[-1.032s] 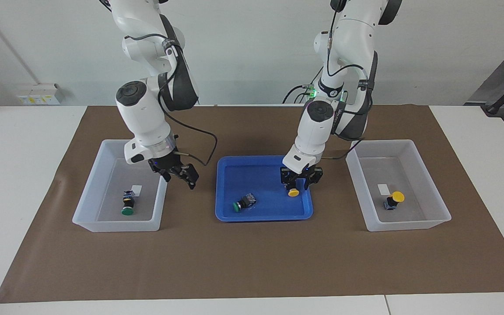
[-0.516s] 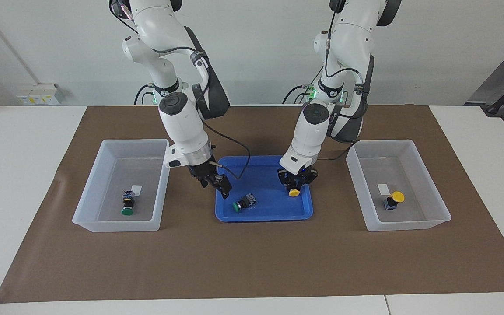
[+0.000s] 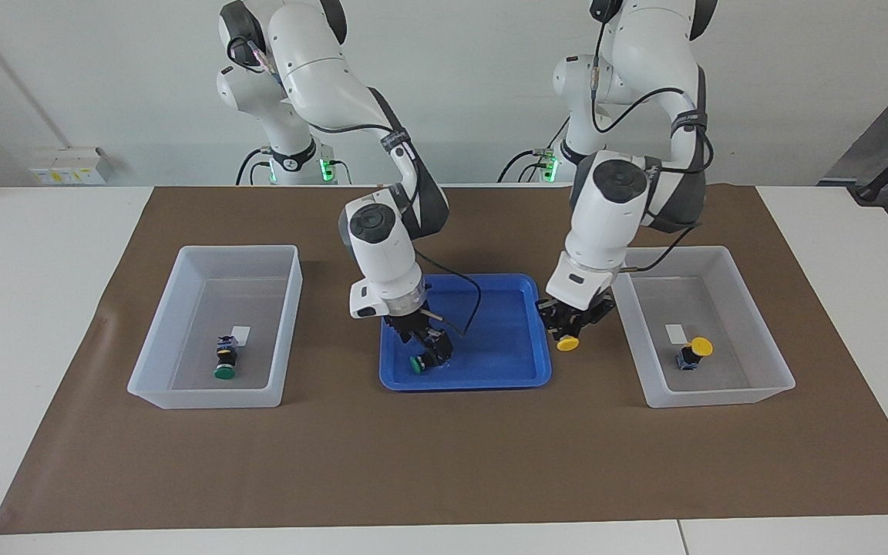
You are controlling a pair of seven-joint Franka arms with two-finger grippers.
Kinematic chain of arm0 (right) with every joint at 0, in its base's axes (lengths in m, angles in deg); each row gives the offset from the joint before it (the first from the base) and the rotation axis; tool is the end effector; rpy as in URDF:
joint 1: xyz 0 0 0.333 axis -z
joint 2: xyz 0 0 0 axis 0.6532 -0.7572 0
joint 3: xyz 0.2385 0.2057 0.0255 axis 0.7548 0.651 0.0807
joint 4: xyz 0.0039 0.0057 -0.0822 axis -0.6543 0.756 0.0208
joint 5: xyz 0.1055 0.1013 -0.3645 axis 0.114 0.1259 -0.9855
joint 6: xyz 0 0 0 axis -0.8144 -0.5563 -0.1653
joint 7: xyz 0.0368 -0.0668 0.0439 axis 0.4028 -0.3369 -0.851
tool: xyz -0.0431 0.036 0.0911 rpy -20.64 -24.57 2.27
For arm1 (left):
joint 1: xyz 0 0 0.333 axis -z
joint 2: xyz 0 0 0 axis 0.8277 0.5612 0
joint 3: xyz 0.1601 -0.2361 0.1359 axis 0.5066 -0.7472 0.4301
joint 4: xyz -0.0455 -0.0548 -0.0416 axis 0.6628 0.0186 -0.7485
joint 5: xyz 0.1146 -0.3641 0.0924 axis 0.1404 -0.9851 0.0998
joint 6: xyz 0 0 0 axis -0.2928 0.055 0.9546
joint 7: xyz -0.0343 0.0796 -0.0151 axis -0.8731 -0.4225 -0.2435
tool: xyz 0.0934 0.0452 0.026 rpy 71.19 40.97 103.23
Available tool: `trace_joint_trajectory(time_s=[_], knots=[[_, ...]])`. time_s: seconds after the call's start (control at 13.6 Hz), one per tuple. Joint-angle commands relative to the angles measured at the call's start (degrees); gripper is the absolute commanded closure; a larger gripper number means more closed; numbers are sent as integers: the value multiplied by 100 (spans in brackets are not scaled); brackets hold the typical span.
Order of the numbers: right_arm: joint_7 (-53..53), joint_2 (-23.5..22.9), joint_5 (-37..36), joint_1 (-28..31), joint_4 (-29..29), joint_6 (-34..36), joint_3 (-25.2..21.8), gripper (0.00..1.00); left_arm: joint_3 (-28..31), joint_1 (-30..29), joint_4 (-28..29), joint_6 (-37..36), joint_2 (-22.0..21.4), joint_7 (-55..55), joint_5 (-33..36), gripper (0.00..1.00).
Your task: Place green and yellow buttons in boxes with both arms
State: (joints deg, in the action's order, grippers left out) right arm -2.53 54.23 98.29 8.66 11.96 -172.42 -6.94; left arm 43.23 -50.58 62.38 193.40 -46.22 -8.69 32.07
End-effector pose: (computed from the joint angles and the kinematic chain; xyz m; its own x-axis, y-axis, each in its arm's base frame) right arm 0.6190 0.3169 0.3040 0.7549 -0.6554 -0.0234 -0.6400 -0.7284 -0.2448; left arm 0.6367 -0.1850 0.4450 0.9897 0.0579 0.1308 0.0577 -0.9983 0.0052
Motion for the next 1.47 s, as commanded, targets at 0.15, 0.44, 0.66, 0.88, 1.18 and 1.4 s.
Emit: trace_joint_trajectory(time_s=[0.15,0.44,0.66,0.88,1.18,1.4], knots=[[15,-41,111,-84,129,-268,3,36,-58,-1141,-160,-309,15,-1605,-82,100],[50,-33,102,-93,191,-250,3,100,-31,-1828,-73,-257,-3,-2433,-109,100],[41,2,41,-93,156,-110,3,100,-22,-2110,173,-21,-64,-2776,-100,100],[68,352,14,-40,103,415,-6,100,-5,-2241,883,821,-178,-2777,-92,100],[557,1362,-12,240,111,1697,-76,100,-5,-2426,1351,1693,67,-2786,-92,100],[1960,1969,-380,880,146,2778,-76,100,-5,-2488,1509,1993,164,-2786,-92,96]])
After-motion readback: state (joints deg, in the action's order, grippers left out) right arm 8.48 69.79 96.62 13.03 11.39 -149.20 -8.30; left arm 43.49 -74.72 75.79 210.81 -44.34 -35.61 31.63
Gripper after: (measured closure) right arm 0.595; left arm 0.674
